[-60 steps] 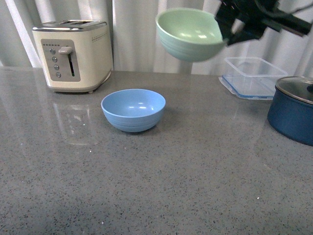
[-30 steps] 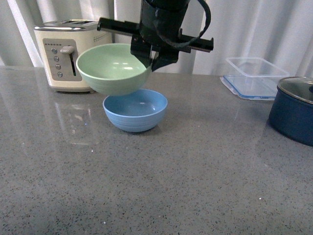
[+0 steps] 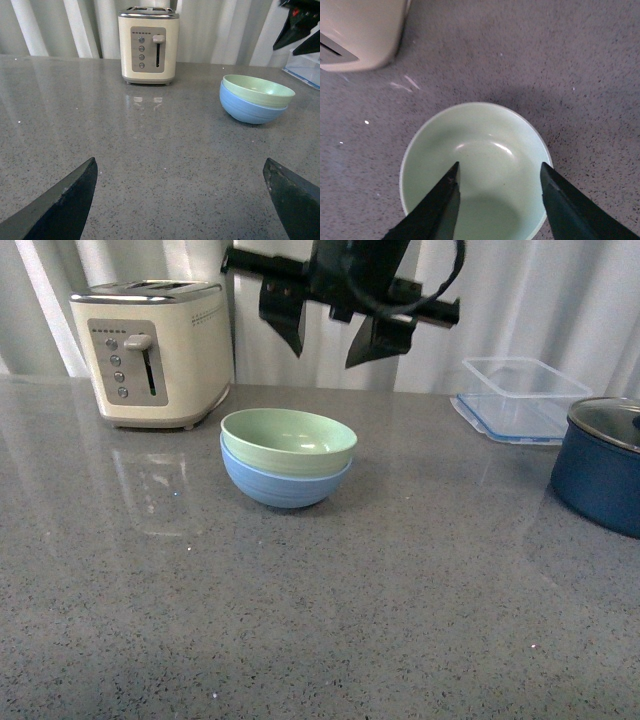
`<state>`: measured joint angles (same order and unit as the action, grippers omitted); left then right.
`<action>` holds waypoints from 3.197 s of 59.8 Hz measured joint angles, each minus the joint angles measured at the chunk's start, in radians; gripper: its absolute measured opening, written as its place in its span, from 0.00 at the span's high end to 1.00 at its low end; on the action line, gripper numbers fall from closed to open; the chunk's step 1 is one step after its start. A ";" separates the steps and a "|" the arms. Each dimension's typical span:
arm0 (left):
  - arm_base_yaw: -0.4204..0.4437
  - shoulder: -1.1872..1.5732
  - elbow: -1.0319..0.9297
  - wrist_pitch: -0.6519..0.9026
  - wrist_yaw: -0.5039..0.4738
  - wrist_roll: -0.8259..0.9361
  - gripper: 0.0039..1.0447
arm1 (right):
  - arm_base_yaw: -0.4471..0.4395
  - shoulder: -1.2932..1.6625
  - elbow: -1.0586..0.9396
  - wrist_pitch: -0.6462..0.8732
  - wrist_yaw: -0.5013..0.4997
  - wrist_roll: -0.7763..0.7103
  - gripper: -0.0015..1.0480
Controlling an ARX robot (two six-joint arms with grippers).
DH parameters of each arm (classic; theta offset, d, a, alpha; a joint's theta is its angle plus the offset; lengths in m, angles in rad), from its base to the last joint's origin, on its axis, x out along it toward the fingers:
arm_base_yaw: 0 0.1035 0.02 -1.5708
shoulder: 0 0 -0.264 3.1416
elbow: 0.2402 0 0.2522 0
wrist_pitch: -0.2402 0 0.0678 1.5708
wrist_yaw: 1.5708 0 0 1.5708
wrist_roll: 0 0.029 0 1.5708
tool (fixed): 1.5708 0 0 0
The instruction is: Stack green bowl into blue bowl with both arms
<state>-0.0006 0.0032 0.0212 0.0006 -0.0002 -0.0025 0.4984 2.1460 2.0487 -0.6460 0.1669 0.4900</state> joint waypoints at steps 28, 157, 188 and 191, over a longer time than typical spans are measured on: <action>0.000 0.000 0.000 0.000 0.000 0.000 0.06 | -0.070 -0.709 -0.866 0.805 0.167 -0.194 0.24; 0.000 0.000 0.000 0.000 0.000 0.000 0.06 | -0.496 -1.921 -2.044 0.874 -0.165 -0.487 0.99; 0.000 0.000 0.000 0.000 0.000 0.000 0.06 | -0.496 -2.141 -2.043 0.648 -0.166 -0.487 0.99; 0.000 0.001 0.000 0.000 0.000 0.000 0.06 | -0.496 -2.141 -2.043 0.647 -0.166 -0.487 0.99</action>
<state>-0.0006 0.0040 0.0212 0.0006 -0.0002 -0.0025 0.0025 0.0051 0.0055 0.0010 0.0013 0.0029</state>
